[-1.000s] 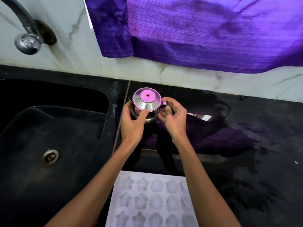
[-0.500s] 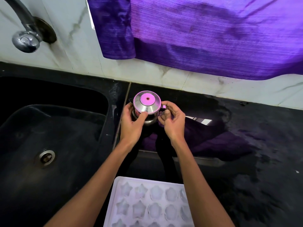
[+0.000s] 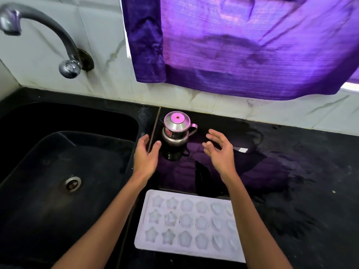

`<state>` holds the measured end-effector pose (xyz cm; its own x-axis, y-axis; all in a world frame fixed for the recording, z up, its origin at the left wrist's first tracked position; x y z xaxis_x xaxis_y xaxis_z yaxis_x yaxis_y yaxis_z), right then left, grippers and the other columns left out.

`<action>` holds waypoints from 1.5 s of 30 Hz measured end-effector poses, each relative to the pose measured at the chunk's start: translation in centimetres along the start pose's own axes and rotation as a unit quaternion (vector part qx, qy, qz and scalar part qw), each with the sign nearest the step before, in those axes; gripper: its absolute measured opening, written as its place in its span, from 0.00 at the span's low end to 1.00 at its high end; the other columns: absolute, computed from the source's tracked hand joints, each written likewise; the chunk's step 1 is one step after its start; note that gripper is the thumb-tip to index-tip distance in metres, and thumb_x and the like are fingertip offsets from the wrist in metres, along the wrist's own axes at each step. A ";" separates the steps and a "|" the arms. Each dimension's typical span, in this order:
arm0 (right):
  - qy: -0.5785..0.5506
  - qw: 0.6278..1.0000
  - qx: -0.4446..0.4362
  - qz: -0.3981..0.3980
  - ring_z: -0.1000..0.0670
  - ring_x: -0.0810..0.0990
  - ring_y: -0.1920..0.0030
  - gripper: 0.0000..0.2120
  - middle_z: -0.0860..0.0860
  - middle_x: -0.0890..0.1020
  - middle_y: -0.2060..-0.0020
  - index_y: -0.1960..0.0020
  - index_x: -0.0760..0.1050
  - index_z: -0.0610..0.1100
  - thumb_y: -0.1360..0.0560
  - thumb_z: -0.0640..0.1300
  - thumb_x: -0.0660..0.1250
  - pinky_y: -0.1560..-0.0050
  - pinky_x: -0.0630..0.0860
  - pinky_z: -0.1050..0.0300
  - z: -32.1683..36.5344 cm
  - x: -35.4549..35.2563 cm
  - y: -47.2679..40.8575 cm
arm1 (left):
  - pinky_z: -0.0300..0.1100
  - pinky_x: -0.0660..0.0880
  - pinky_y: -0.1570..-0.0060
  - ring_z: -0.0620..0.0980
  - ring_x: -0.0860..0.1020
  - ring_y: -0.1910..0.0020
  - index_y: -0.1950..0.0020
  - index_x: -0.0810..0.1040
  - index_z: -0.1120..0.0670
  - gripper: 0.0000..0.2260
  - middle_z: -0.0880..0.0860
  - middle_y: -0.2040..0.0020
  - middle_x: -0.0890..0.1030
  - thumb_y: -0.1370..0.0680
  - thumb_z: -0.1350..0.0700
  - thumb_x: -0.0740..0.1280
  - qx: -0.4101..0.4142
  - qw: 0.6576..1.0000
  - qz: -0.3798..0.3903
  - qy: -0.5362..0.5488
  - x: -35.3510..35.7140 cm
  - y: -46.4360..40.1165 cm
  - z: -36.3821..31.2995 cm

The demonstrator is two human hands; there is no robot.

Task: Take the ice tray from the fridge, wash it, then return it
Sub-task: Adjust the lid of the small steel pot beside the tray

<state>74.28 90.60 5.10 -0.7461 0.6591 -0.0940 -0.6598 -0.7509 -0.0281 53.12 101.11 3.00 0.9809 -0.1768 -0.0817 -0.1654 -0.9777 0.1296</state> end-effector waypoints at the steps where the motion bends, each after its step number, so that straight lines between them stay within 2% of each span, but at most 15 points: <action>1: -0.013 1.000 0.003 0.002 0.50 0.82 0.50 0.15 0.51 0.80 0.48 0.40 0.74 0.48 0.23 0.34 0.63 0.50 0.80 0.59 0.2 -0.9 1.2 | 0.44 0.64 0.30 0.50 0.69 0.31 0.29 0.66 0.61 0.22 0.58 0.29 0.70 0.22 0.59 0.66 0.003 1.000 -0.003 -0.006 -0.9 0.7 0.0; 3: -0.024 1.000 0.001 0.004 0.52 0.83 0.57 0.12 0.50 0.81 0.51 0.43 0.74 0.46 0.22 0.34 0.63 0.54 0.80 0.62 0.3 -2.9 3.6 | 0.43 0.66 0.32 0.51 0.71 0.32 0.30 0.68 0.61 0.20 0.57 0.31 0.72 0.21 0.59 0.65 0.008 1.000 -0.004 -0.020 -2.7 2.1 0.0; 5: -0.015 1.000 0.003 0.006 0.53 0.84 0.58 0.10 0.49 0.81 0.52 0.44 0.75 0.44 0.22 0.34 0.63 0.54 0.81 0.62 0.0 -5.1 6.2 | 0.40 0.67 0.35 0.51 0.72 0.33 0.31 0.69 0.61 0.19 0.56 0.32 0.73 0.21 0.59 0.64 0.010 0.999 0.001 -0.037 -4.5 3.6 0.1; 11: 0.022 0.999 0.031 -0.018 0.52 0.85 0.56 0.09 0.43 0.81 0.49 0.48 0.77 0.45 0.23 0.34 0.63 0.56 0.80 0.64 -2.0 -10.7 12.2 | 0.38 0.67 0.40 0.47 0.74 0.40 0.32 0.72 0.59 0.17 0.54 0.36 0.76 0.21 0.61 0.64 -0.021 0.996 0.043 -0.076 -8.0 8.1 1.3; 17: 0.019 0.996 0.074 -0.039 0.54 0.84 0.57 0.11 0.46 0.81 0.49 0.46 0.77 0.44 0.23 0.32 0.62 0.57 0.80 0.65 -3.4 -11.9 15.5 | 0.40 0.69 0.40 0.48 0.75 0.42 0.35 0.74 0.60 0.14 0.54 0.41 0.78 0.21 0.63 0.64 -0.050 0.993 0.070 -0.076 -8.4 11.5 2.6; 21: 0.036 0.994 0.087 -0.049 0.52 0.80 0.48 0.14 0.49 0.79 0.45 0.42 0.76 0.45 0.24 0.32 0.64 0.52 0.80 0.64 -3.8 -11.6 16.6 | 0.43 0.70 0.37 0.49 0.75 0.40 0.35 0.74 0.59 0.14 0.53 0.42 0.78 0.21 0.63 0.64 -0.062 0.993 0.077 -0.071 -8.5 13.1 3.4; 23: 0.044 0.993 0.094 -0.057 0.51 0.79 0.48 0.15 0.49 0.78 0.45 0.40 0.75 0.45 0.24 0.32 0.63 0.51 0.80 0.62 -4.2 -11.7 16.9 | 0.47 0.70 0.34 0.51 0.75 0.39 0.36 0.74 0.58 0.14 0.54 0.41 0.78 0.21 0.63 0.64 -0.070 0.993 0.079 -0.062 -8.6 13.5 3.9; 27: 0.078 0.988 0.123 -0.051 0.49 0.79 0.45 0.16 0.47 0.80 0.46 0.38 0.74 0.41 0.24 0.33 0.65 0.43 0.78 0.50 -5.2 -11.6 17.4 | 0.49 0.72 0.36 0.51 0.77 0.41 0.32 0.70 0.57 0.17 0.55 0.40 0.78 0.21 0.62 0.64 -0.095 0.991 0.083 -0.036 -8.4 14.5 4.9; 32: 0.078 0.985 0.143 -0.064 0.46 0.80 0.46 0.15 0.48 0.82 0.51 0.38 0.74 0.39 0.25 0.34 0.66 0.45 0.78 0.47 -6.1 -12.1 18.0 | 0.53 0.74 0.38 0.53 0.79 0.44 0.31 0.68 0.58 0.17 0.56 0.41 0.80 0.20 0.64 0.62 -0.119 0.988 0.089 -0.032 -7.9 15.6 6.1; 37: 0.079 0.982 0.160 -0.061 0.45 0.81 0.47 0.10 0.47 0.82 0.51 0.44 0.77 0.44 0.25 0.37 0.67 0.43 0.77 0.42 -6.8 -12.0 18.3 | 0.53 0.75 0.40 0.55 0.79 0.44 0.30 0.68 0.62 0.19 0.57 0.40 0.78 0.22 0.69 0.61 -0.131 0.986 0.092 -0.051 -7.9 15.3 6.6; 42: 0.079 0.985 0.147 -0.049 0.47 0.82 0.50 0.09 0.48 0.84 0.55 0.46 0.78 0.43 0.24 0.36 0.65 0.46 0.79 0.47 -6.1 -11.6 18.8 | 0.52 0.75 0.42 0.55 0.78 0.45 0.31 0.68 0.62 0.20 0.58 0.40 0.77 0.23 0.71 0.61 -0.139 0.985 0.092 -0.048 -7.7 15.1 6.5; 45: 0.081 0.985 0.143 -0.051 0.48 0.82 0.52 0.09 0.49 0.84 0.56 0.46 0.79 0.42 0.24 0.35 0.65 0.50 0.79 0.53 -5.8 -11.4 18.9 | 0.49 0.76 0.47 0.55 0.79 0.47 0.31 0.69 0.62 0.20 0.59 0.40 0.77 0.23 0.71 0.61 -0.142 0.984 0.096 -0.049 -7.7 15.0 6.5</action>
<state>70.86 68.64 -0.12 -0.6665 0.6978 -0.2625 -0.7455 -0.6238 0.2347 42.43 87.05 -0.83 0.9179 -0.3779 -0.1211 -0.2969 -0.8564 0.4225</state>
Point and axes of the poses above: each hand's wrist, its own y-axis away from the middle knuckle, its own x-axis out of the palm, z = x × y, the point moved 7 cm from there along -y, towards the middle knuckle
